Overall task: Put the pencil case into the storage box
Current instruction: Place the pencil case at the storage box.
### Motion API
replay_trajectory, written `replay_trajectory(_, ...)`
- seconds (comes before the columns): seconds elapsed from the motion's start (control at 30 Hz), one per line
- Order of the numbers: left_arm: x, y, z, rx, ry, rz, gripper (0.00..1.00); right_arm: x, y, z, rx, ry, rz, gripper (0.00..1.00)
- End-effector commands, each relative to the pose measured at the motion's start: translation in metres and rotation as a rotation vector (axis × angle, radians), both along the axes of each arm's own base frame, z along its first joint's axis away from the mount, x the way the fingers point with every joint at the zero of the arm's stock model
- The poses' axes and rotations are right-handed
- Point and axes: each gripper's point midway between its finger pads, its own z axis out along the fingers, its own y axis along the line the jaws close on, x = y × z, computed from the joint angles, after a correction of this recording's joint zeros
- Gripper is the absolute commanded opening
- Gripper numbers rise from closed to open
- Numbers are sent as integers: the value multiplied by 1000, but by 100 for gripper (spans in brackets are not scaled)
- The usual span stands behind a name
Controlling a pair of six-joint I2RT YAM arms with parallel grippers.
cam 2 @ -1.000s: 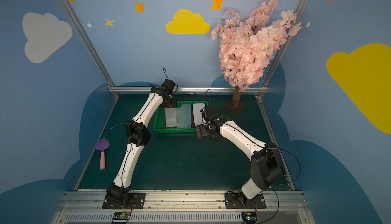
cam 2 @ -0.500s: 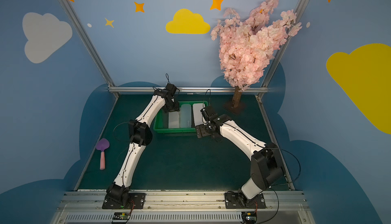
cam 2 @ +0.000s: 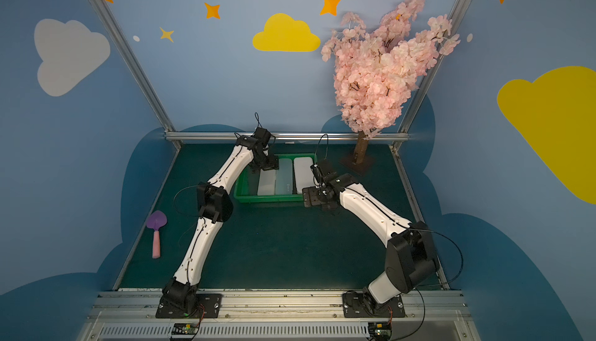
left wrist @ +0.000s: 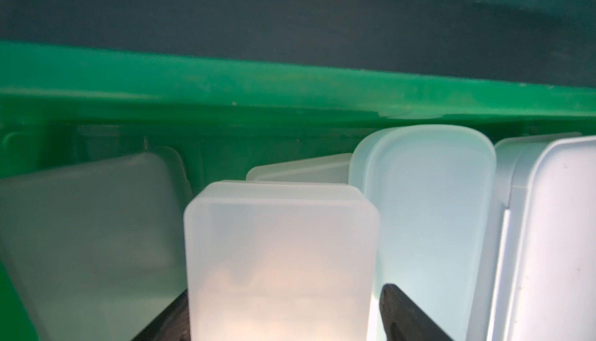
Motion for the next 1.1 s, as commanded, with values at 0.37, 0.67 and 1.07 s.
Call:
replay_trajectory(0.37, -12, 21, 13, 102, 6, -26, 66, -7, -31, 5, 8, 6, -116, 98)
replay_trajectory(0.67, -18, 3, 21, 47, 8, -37, 86, 2, -52, 6, 5, 1, -195, 99)
replay_trajectory(1.07, -34, 21, 144, 44, -183, 1, 100, 29, -88, -25, 51, 80, -341, 99)
